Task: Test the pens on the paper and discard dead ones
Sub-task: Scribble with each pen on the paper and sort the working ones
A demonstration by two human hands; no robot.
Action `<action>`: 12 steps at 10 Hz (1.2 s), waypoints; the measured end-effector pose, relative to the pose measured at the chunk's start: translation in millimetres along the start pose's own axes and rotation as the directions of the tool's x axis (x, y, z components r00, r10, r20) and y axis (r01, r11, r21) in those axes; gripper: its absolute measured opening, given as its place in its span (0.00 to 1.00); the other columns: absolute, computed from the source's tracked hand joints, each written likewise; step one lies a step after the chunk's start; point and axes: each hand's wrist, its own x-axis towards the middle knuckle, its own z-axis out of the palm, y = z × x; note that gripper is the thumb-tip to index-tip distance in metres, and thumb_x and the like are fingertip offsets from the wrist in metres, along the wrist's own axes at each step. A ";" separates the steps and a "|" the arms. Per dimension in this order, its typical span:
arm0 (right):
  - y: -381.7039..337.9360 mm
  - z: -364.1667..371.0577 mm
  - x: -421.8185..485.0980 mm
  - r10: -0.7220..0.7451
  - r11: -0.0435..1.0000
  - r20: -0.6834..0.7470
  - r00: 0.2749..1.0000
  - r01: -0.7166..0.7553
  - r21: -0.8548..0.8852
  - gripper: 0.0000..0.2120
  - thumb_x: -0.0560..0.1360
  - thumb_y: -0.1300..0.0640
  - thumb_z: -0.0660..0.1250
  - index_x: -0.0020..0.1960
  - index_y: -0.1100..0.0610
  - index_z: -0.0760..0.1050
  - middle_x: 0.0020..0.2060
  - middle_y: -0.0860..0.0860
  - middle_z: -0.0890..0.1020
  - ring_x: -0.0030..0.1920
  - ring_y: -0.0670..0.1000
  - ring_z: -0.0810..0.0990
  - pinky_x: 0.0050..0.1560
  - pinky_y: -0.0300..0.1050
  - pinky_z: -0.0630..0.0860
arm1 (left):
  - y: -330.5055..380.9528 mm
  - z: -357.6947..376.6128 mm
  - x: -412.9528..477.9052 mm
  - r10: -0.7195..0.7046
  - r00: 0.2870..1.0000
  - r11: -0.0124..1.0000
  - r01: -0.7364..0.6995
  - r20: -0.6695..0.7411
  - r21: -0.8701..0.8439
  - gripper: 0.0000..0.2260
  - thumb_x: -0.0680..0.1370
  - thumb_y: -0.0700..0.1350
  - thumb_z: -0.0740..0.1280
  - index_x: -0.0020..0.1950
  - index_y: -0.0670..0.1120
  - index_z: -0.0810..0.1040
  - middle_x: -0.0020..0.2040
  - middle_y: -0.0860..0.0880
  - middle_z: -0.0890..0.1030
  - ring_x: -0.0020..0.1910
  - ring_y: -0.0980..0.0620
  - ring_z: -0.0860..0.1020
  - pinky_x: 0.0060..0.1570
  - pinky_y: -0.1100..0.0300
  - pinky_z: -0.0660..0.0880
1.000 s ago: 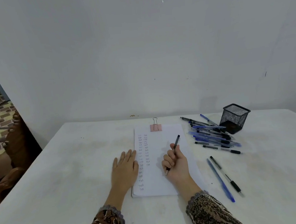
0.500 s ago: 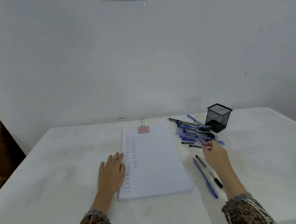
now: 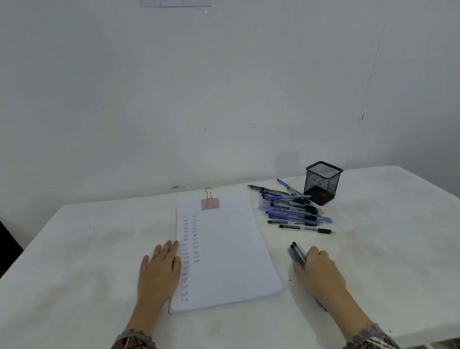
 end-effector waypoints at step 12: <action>-90.4 -52.8 30.5 -0.325 -0.521 -0.092 0.941 -0.097 0.848 0.14 0.57 0.43 0.66 0.27 0.54 0.72 0.17 0.48 0.59 0.20 0.48 0.57 0.26 0.37 0.55 | 0.2 -2.2 0.0 0.001 1.000 1.000 -0.002 0.023 0.010 0.22 0.82 0.49 0.45 0.76 0.52 0.50 0.77 0.54 0.51 0.76 0.54 0.48 0.73 0.52 0.45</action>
